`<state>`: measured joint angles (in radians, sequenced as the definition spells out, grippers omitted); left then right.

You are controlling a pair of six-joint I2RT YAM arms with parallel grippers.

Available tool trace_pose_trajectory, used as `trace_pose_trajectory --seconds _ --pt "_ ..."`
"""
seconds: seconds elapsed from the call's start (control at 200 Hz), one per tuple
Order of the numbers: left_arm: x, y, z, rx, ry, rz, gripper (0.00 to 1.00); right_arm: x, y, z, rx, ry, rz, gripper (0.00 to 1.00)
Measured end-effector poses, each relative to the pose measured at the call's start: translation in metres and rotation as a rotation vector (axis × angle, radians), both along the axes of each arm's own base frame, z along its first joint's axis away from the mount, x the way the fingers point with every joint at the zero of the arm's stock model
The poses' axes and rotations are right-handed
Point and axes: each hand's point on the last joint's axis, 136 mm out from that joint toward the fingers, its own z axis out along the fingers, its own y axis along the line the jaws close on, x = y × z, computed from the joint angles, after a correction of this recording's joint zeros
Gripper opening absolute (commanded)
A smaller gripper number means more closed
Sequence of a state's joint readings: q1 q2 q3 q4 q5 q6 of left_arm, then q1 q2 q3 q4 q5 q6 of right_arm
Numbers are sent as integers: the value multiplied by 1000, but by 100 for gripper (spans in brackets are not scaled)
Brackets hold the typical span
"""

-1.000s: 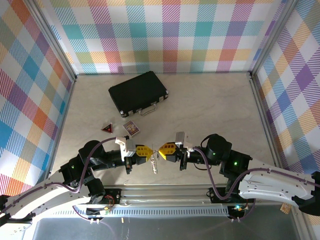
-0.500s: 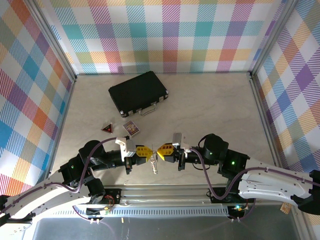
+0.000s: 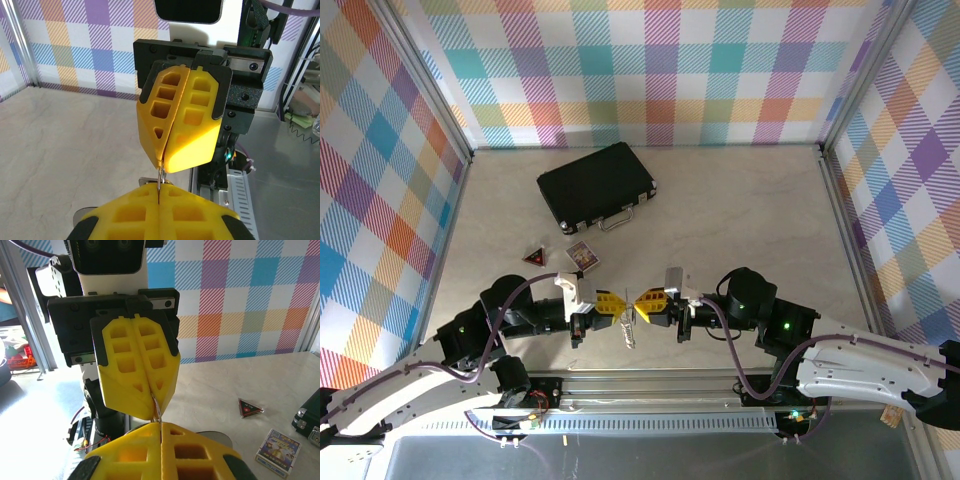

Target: Put the keys on the keyring

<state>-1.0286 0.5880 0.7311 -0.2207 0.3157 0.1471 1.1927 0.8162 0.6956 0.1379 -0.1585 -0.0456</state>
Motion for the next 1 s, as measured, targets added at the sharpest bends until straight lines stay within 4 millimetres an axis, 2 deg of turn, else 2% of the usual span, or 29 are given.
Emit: trace_pose_trajectory --seconds 1.0 --pt "-2 -3 -11 79 44 -21 0 -8 2 -11 -43 -12 53 0"
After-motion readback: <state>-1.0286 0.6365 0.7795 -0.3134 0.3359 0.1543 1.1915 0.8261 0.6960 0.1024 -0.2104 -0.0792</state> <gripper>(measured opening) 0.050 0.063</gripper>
